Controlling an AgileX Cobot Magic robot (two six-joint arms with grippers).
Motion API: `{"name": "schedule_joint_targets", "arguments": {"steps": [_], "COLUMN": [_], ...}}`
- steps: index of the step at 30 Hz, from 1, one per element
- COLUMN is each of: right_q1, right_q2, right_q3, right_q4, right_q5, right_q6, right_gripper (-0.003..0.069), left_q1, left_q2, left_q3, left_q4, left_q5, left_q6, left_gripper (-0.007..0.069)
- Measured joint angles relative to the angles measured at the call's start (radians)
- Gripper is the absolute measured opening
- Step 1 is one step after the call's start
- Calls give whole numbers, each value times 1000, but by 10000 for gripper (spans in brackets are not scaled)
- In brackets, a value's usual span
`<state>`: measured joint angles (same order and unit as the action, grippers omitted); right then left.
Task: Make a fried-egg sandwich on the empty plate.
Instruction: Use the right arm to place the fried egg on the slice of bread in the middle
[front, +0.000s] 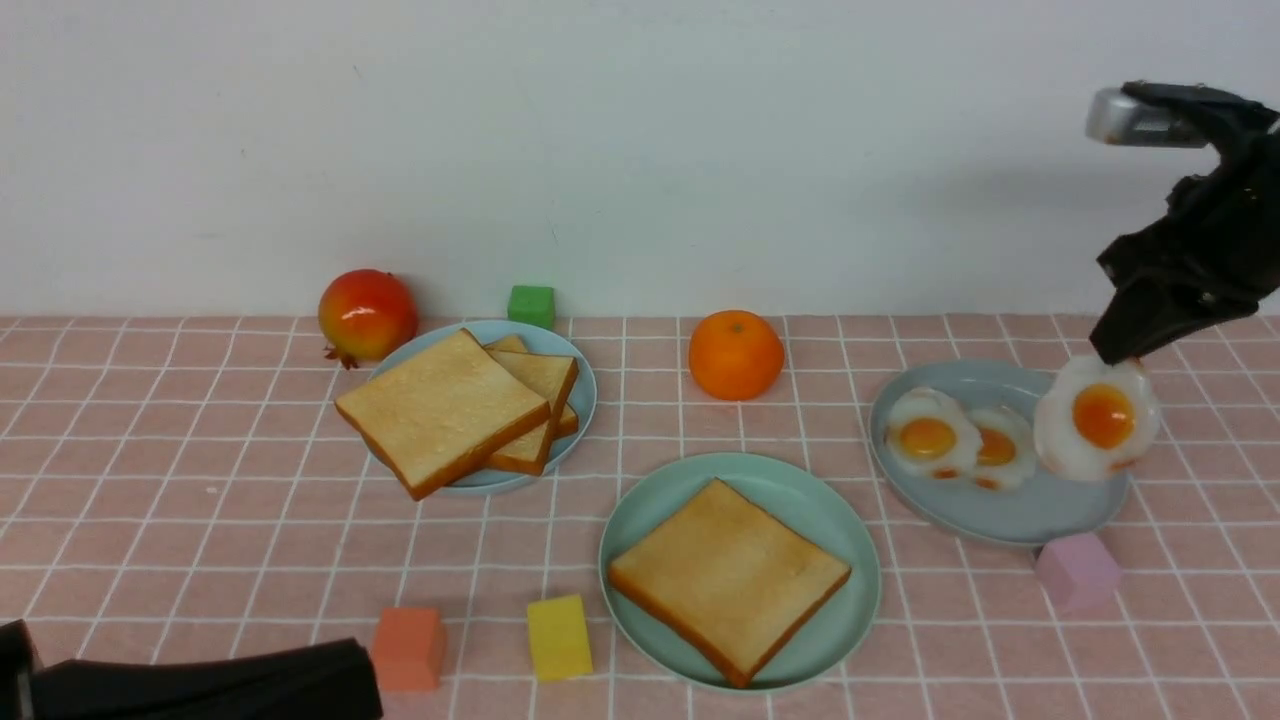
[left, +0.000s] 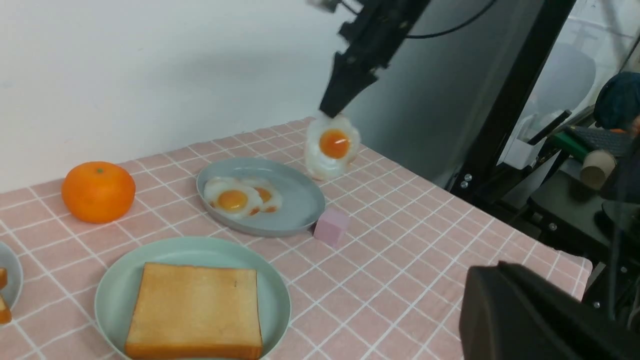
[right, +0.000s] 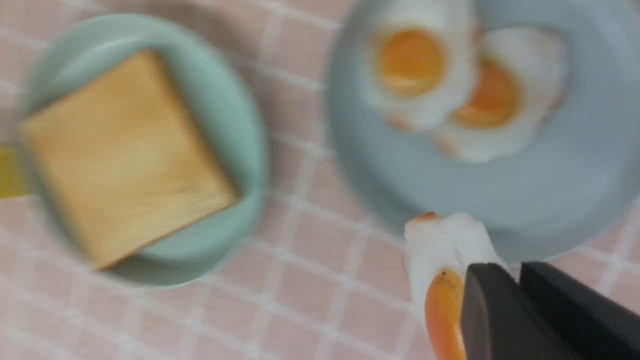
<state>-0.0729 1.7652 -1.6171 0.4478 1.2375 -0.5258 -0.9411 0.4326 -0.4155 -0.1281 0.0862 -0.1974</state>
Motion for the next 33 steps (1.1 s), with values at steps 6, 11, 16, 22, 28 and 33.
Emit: {"name": "schedule_joint_targets", "arguments": {"steps": [6, 11, 16, 22, 28, 33], "right_q1": [79, 261, 394, 458, 443, 400], "right_q2": [-66, -64, -61, -21, 62, 123], "right_q3": [28, 31, 49, 142, 155, 156], "right_q4": [181, 217, 230, 247, 343, 378], "right_q5": [-1, -4, -3, -56, -170, -202], "right_q6": [26, 92, 124, 131, 101, 96], "right_gripper": [85, 85, 85, 85, 85, 85], "left_q1": [0, 0, 0, 0, 0, 0], "left_q2": [0, 0, 0, 0, 0, 0], "left_q3": [0, 0, 0, 0, 0, 0], "left_q4": [15, 73, 86, 102, 103, 103], "left_q5": [44, 56, 81, 118, 121, 121], "left_q6": [0, 0, 0, 0, 0, 0], "left_gripper": [34, 36, 37, 41, 41, 41]}}
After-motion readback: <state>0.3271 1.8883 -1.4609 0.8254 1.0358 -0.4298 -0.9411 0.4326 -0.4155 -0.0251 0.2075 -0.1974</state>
